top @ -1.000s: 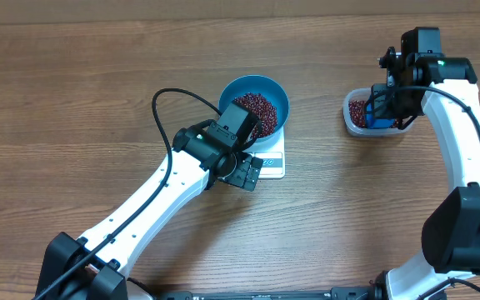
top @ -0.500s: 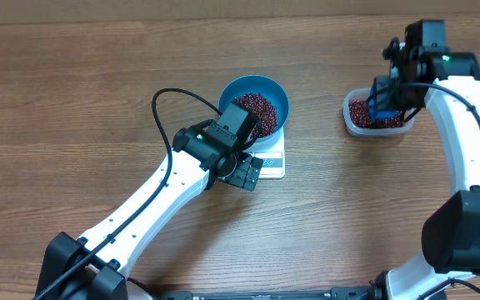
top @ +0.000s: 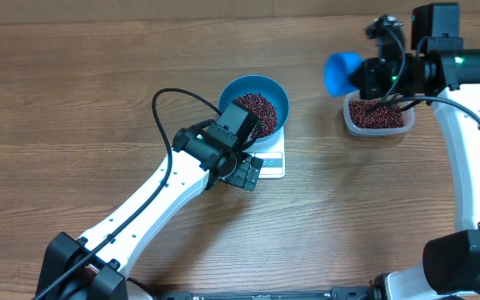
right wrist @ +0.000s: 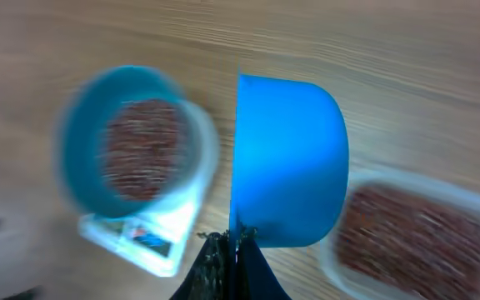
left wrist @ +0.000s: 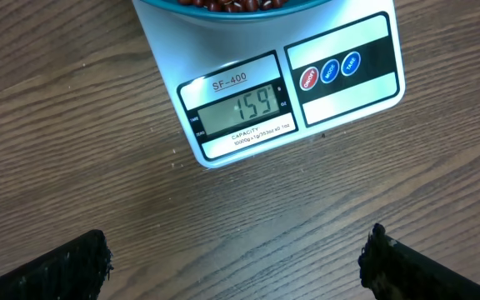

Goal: Scoop item into bowl and weigh 150g on scale

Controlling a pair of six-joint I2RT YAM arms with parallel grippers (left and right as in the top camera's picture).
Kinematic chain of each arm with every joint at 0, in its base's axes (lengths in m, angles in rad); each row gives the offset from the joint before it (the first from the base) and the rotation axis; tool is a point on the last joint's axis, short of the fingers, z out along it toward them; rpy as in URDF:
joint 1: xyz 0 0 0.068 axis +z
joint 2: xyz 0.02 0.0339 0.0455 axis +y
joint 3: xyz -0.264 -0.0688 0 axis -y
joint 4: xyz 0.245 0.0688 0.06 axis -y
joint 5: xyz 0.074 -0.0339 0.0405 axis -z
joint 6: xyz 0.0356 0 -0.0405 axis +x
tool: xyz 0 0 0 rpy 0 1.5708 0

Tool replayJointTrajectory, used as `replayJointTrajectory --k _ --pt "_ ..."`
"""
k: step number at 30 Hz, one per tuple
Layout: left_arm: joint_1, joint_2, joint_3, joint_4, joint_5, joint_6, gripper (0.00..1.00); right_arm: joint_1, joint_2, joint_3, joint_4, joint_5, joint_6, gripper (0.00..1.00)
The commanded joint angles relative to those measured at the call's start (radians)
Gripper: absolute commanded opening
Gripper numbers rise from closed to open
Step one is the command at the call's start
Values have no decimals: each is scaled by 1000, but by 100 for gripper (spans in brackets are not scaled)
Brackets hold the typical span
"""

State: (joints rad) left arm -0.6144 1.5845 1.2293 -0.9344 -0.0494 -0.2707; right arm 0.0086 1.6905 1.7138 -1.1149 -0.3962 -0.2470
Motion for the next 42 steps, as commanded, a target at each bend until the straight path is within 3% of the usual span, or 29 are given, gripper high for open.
replayJointTrajectory --k 1,16,24,42 --pt "-1 -1 -10 1 -13 2 100 41 -13 21 18 -196 -58 4" --pt "-1 -1 -10 1 -13 2 100 299 60 20 67 29 -230 4" --pt "-1 -1 -10 1 -13 2 100 424 123 13 131 214 -234 4" --pt "-1 -1 -10 1 -13 2 100 435 202 6 166 223 -233 4"
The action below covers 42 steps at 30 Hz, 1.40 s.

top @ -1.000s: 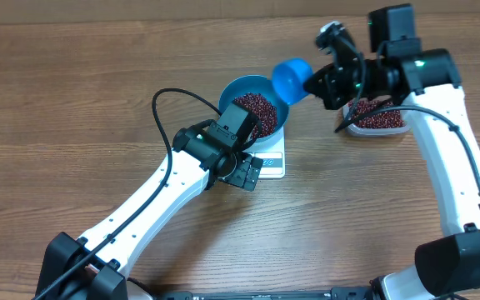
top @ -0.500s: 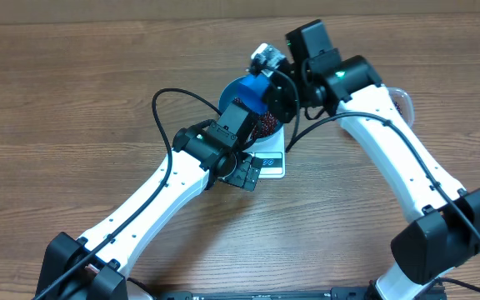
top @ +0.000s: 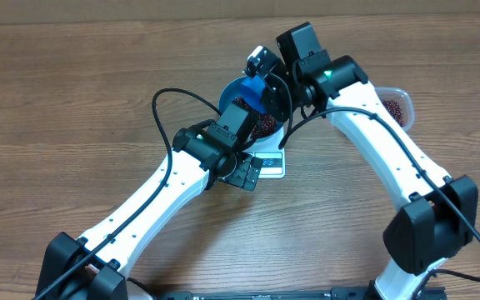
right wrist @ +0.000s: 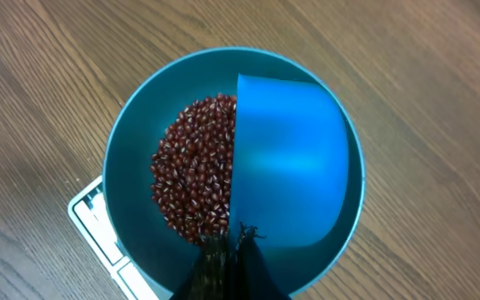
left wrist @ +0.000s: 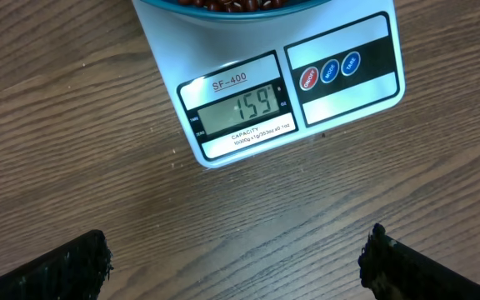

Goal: Scoop item into bowl and weigh 150g on scale

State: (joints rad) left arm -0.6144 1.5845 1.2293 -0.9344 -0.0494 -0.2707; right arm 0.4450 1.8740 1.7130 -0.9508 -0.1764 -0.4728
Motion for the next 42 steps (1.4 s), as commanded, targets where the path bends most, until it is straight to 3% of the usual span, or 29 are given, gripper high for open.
replayJointTrajectory --k 1,20,29,42 --pt "-1 -1 -10 1 -13 2 100 -2 26 6 -1 3 -8 4" --pt "-1 -1 -10 1 -13 2 100 -2 68 6 -46 -51 -7 4" --pt "-1 -1 -10 1 -13 2 99 -2 68 6 -56 -80 124 4" --pt "-1 -1 -10 1 -13 2 100 -5 68 6 -64 -196 157 4"
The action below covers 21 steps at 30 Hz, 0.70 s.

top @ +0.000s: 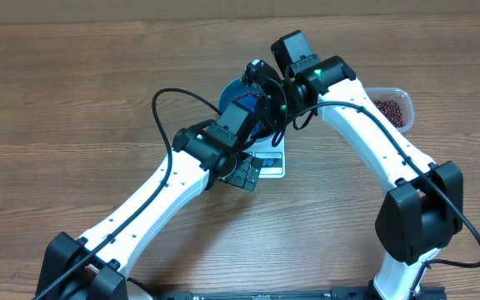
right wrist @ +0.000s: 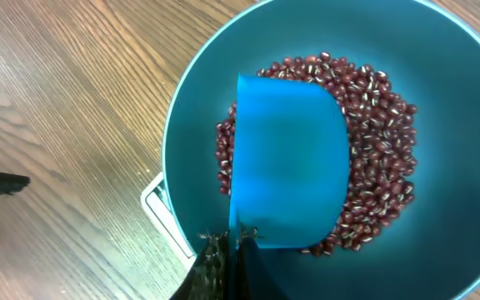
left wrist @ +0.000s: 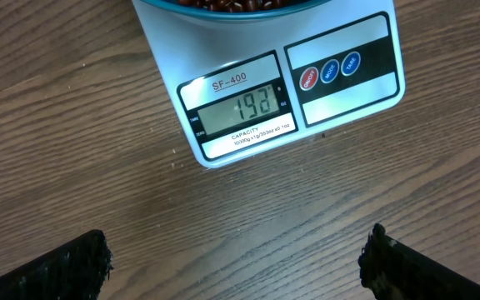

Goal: Scoop item into bowl and weigh 150g on scale

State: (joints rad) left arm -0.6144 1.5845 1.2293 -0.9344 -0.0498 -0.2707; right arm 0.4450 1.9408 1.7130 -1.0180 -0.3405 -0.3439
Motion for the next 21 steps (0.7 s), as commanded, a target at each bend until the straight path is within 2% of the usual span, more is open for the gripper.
replayJointTrajectory --k 1,14,21 --pt "-1 -1 -10 1 -12 2 100 -12 1 8 3 -43 43 4" --pt "-1 -1 -10 1 -12 2 99 -151 1 11 21 -364 64 4" --pt "-1 -1 -10 1 -12 2 100 -177 1 11 35 -380 64 4"
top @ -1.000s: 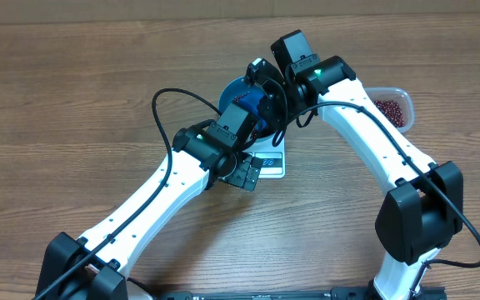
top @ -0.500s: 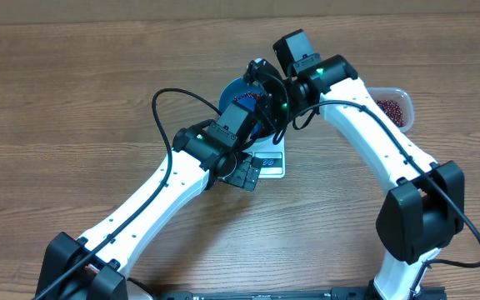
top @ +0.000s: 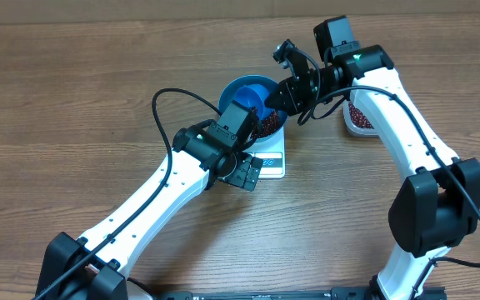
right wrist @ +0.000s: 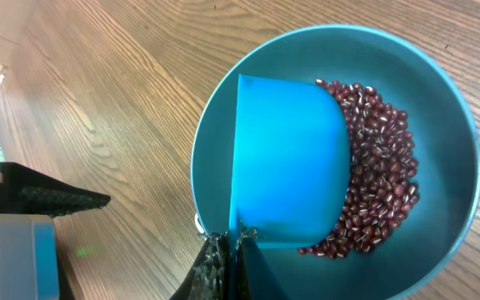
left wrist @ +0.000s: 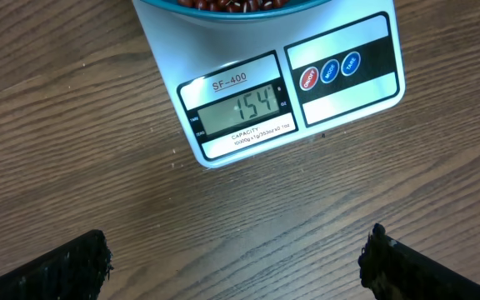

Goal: Scoop item into bowl and weigh 150g on scale

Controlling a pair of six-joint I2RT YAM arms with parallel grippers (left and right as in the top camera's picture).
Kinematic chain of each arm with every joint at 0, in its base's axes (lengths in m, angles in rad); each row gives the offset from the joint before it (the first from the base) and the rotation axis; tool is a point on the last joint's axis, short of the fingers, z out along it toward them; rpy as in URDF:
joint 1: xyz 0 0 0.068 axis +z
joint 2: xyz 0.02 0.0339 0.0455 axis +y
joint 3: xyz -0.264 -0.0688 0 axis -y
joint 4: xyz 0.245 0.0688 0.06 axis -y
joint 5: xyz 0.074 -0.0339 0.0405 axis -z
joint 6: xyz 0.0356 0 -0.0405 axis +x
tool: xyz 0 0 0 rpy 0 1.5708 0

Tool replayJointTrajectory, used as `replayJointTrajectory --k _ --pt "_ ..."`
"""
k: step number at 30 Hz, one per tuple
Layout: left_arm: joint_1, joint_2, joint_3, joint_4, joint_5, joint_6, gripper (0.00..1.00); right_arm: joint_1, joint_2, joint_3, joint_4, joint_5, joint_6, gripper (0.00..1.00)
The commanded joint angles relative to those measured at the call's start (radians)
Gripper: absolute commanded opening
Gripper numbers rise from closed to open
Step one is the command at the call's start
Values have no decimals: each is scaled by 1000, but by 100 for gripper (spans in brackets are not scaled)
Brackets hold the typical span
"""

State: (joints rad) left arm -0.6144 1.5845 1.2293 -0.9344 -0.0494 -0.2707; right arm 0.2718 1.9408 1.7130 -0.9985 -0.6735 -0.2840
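Note:
A blue bowl [right wrist: 444, 237] of red beans [right wrist: 382, 167] stands on the white scale [left wrist: 344, 92], whose display [left wrist: 242, 107] reads 154. My right gripper [right wrist: 227, 243] is shut on the handle of a blue scoop [right wrist: 290, 167]. The scoop hangs over the bowl's left half with its back towards the camera, so its inside is hidden. In the overhead view the right gripper [top: 294, 93] is at the bowl's right rim. My left gripper [left wrist: 236, 250] is open above bare table in front of the scale, holding nothing.
A clear tub of red beans [top: 361, 118] sits to the right of the scale, partly under the right arm. The left arm [top: 165, 187] runs from the table's front left to the scale. A black cable loops beside the bowl.
The scale reading has dropped from 192 to 154. The scoop was down on the beans and now sits higher, over the bowl's left side. The right wrist has shifted right.
The scoop was first over the bean tub with the scale at 159. It then hung over the bowl, still 159. After that it was down in the beans at 192. Now it is raised and the display shows 154. The left gripper never moved.

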Motion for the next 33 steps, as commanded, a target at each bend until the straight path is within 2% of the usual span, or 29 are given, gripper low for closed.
replayJointTrajectory --k 1,33 --pt "-1 -1 -10 1 -13 2 99 -4 1 11 21 -47 4 4" --pt "-1 -1 -10 1 -13 2 100 -4 1 10 55 7 -13 4"
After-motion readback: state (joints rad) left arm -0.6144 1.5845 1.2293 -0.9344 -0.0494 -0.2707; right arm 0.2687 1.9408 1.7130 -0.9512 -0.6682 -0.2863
